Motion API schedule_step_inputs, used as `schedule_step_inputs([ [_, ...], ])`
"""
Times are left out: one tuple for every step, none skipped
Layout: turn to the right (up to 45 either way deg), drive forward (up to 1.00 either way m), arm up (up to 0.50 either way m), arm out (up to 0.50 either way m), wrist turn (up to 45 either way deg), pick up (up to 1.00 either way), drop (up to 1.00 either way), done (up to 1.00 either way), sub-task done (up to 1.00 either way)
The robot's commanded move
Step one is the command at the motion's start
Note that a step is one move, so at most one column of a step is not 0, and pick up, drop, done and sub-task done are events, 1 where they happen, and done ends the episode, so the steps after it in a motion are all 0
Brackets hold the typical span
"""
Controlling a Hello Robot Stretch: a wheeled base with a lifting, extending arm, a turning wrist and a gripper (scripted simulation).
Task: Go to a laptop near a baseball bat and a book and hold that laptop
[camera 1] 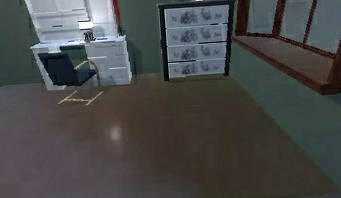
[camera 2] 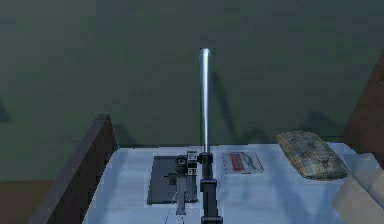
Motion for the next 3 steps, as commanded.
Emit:
schedule_step_inputs([
  [0.0, 0.00, 0.00, 0.00, 45.0, 0.00, 0.00, 0.00, 0.00],
  [0.0, 0.00, 0.00, 0.00, 45.0, 0.00, 0.00, 0.00, 0.00],
  [0.0, 0.00, 0.00, 0.00, 45.0, 0.00, 0.00, 0.00, 0.00],
])
